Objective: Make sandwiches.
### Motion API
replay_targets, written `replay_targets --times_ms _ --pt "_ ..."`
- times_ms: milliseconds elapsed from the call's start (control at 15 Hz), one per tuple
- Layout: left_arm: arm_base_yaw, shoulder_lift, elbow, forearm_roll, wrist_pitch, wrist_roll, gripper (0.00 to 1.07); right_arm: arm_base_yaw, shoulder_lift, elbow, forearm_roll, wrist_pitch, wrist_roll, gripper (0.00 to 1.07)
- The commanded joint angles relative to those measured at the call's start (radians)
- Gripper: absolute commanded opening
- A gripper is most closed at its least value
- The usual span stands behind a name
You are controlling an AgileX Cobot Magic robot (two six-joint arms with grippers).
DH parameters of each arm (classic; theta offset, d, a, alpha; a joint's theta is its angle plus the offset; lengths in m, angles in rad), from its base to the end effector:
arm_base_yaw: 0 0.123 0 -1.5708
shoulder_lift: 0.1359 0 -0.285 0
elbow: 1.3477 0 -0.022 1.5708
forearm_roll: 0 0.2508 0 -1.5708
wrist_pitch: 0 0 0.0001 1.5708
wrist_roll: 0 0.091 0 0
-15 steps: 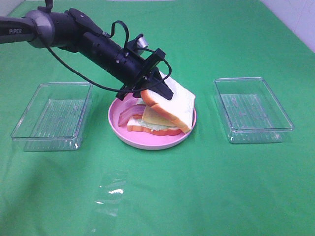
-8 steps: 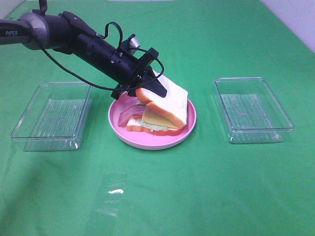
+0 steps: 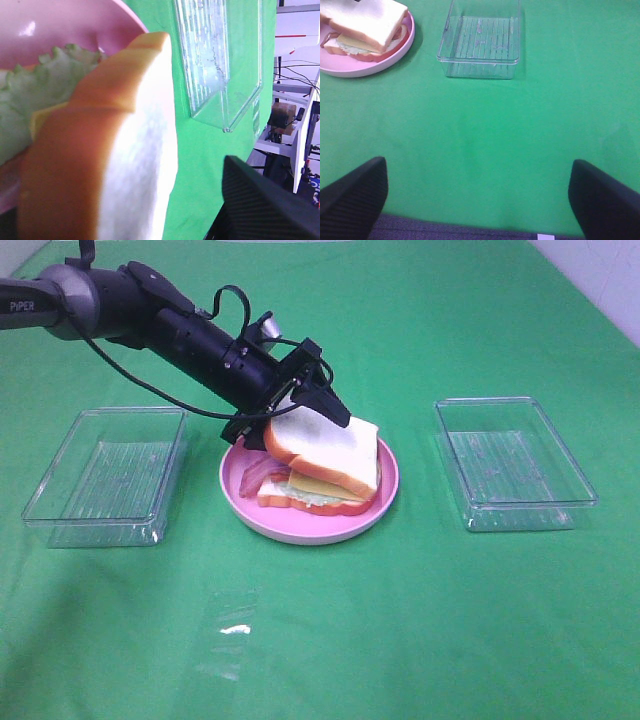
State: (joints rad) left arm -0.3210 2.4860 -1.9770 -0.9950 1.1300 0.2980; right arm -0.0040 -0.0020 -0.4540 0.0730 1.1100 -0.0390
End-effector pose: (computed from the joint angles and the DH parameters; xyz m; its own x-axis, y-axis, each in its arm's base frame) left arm 0.4547 -0.2240 0.1252 -0.9879 0.1365 -0.0733 0.1423 0.6119 -0.7780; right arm -0.0025 0.0060 0.2608 -0.5357 -0.0043 -0.8444 -0.0546 0.9981 0.0295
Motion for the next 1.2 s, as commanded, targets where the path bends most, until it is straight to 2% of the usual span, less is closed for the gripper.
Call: replay_targets --times_ms 67,133,200,267,467,600,667,733,867,1000,1133,1200 --pt "0.0 -0.04 -0.005 0.059 0.01 -0.027 0.75 0.001 -0.031 0.001 0.002 -0.003 0.003 0.94" --pt "0.0 -0.053 -0.008 0.099 0.013 -0.061 0.75 0.001 -0.031 0.001 0.002 -0.003 0.003 0.94" --pt "0.0 -0.072 -0.042 0.261 0.021 -0.149 0.75 0.001 -0.031 0.001 0.002 -0.003 0.003 0.94" --pt "0.0 -0.079 -0.056 0.291 0.024 -0.165 0.75 0.001 -0.031 0.001 0.002 -0.003 0.003 0.94" --pt "0.0 -0.12 -0.169 0.462 0.089 -0.258 0.76 0.001 -0.031 0.001 0.002 -0.003 0.003 0.94" --pt "0.0 -0.128 -0.27 0.607 0.189 -0.325 0.84 0.001 -0.031 0.001 0.002 -0.003 0.003 0.94" --pt "0.0 -0.133 -0.289 0.637 0.187 -0.346 0.87 0.001 -0.031 0.001 0.002 -0.003 0.003 0.94" --pt "0.0 -0.182 -0.303 0.768 0.186 -0.363 0.92 0.001 -0.031 0.001 0.002 -0.003 0.003 0.94" --pt "0.03 -0.235 -0.303 0.921 0.186 -0.363 0.92 0.001 -0.031 0.001 0.003 -0.003 0.003 0.94" --pt "0.102 -0.268 -0.294 0.982 0.186 -0.363 0.92 0.001 -0.031 0.001 0.003 -0.003 0.003 0.94" --pt "0.183 -0.296 -0.275 0.981 0.186 -0.357 0.92 0.001 -0.031 0.001 0.003 -0.003 0.003 0.94" --pt "0.272 -0.314 -0.247 0.955 0.186 -0.352 0.92 0.001 -0.031 0.001 0.003 -0.003 0.003 0.94"
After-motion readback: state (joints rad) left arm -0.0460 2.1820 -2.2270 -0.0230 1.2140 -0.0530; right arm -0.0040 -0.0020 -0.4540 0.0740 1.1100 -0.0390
